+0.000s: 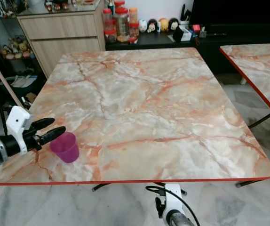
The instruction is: Setting the table
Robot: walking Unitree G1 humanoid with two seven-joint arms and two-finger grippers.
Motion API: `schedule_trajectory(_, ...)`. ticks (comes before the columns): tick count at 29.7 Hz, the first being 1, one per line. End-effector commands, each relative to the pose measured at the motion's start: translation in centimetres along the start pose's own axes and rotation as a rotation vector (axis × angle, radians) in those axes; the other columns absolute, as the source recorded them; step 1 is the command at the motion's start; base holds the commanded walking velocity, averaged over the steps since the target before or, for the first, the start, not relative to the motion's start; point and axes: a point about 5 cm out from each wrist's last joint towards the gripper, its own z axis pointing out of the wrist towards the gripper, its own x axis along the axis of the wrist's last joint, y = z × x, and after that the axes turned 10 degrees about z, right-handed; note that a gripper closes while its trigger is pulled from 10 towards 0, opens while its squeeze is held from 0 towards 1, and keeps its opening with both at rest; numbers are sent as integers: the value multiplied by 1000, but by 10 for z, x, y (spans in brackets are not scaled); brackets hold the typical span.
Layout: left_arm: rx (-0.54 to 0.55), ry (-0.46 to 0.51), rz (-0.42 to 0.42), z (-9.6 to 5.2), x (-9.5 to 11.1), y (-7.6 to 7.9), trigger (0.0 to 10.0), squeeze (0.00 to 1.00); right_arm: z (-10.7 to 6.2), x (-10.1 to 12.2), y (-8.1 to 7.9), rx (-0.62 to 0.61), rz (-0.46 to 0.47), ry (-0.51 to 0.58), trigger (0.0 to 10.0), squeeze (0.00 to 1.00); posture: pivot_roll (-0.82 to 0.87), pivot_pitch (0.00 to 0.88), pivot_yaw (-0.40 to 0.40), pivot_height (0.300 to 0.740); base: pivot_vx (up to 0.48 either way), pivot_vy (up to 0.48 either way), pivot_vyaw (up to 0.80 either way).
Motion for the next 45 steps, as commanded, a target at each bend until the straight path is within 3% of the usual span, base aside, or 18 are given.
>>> schedule_trajectory(1, -46, -53, 29, 2, -3, 7, 10000, 0, 0, 0, -2, 7, 6, 2, 10000, 0, 34, 5, 60, 740, 0, 0, 0)
schedule_trajectory(15, -72, -101, 59, 14, -2, 12, 10000, 0, 1, 1, -2, 4, 11, 5, 10000, 0, 27, 4, 64, 740, 0, 0, 0)
schedule_trajectory(23, -21, -97, 90, 20, 1, 4, 10000, 0, 0, 1, -1, 0, 12, 4, 10000, 0, 24, 0, 64, 740, 0, 0, 0)
schedule_trajectory(45, -68, -170, 115, 18, -9, 3, 10000, 0, 0, 0, -1, -1, 14, 4, 10000, 0, 20, 8, 65, 740, 0, 0, 0)
